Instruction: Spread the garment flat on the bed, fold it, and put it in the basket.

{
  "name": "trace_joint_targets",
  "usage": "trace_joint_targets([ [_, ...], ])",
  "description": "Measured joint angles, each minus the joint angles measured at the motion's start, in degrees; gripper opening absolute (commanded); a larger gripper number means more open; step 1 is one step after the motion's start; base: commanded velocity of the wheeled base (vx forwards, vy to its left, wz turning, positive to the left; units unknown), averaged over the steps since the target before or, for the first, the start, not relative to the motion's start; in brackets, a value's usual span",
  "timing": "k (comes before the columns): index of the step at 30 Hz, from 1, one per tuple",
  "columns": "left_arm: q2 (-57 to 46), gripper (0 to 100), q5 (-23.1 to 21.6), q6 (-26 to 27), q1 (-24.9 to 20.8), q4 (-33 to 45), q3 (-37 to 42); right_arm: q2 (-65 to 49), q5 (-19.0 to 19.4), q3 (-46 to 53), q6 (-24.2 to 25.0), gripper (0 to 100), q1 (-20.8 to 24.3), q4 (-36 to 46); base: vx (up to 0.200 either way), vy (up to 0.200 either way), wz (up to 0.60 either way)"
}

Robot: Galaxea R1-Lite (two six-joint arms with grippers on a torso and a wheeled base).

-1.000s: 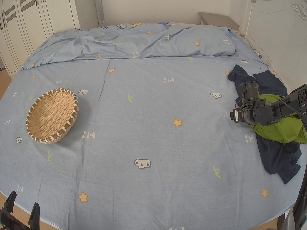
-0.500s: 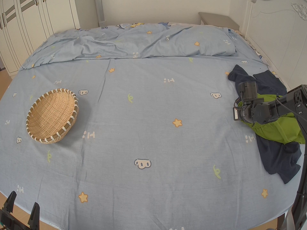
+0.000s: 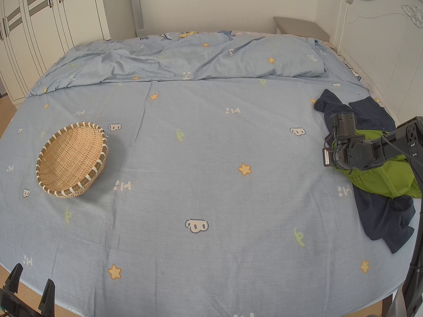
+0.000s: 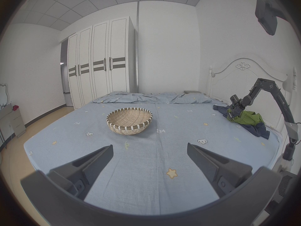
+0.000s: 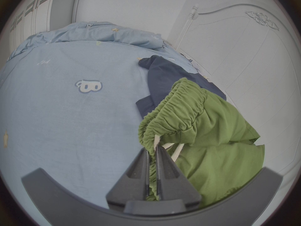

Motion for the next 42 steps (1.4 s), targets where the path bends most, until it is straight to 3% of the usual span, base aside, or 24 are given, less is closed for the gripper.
trace_joint_targets([
  [6,0.0,100,0.0,0.0,0.0,0.0,0.0,-5.5,0.3,-0.6,0.5,0,0.1,5.0,0.000,0.000,0.00],
  [14,0.0,100,0.0,0.0,0.0,0.0,0.0,-15.0,2.7,-3.8,4.7,0,0.3,19.5,0.000,0.000,0.00],
  [17,0.0,100,0.0,0.0,0.0,0.0,0.0,-17.7,6.7,-7.0,8.1,0,0.3,28.1,0.000,0.000,0.00],
  [21,0.0,100,0.0,0.0,0.0,0.0,0.0,-20.5,15.8,-13.6,15.4,0,0.3,39.9,0.000,0.000,0.00],
  [25,0.0,100,0.0,0.0,0.0,0.0,0.0,-22.2,25.2,-19.3,23.3,0,0.6,47.0,0.000,0.000,0.00],
  [28,0.0,100,0.0,0.0,0.0,0.0,0.0,-22.9,28.6,-22.8,27.8,0,1.6,49.6,0.000,0.000,0.00],
  [34,0.0,100,0.0,0.0,0.0,0.0,0.0,-23.8,29.6,-27.0,33.0,0,7.3,50.7,0.000,0.000,0.00],
  [42,0.0,100,-0.1,0.1,0.0,0.0,0.0,-25.4,29.4,-31.4,35.6,0,17.4,50.9,0.000,0.000,0.00],
])
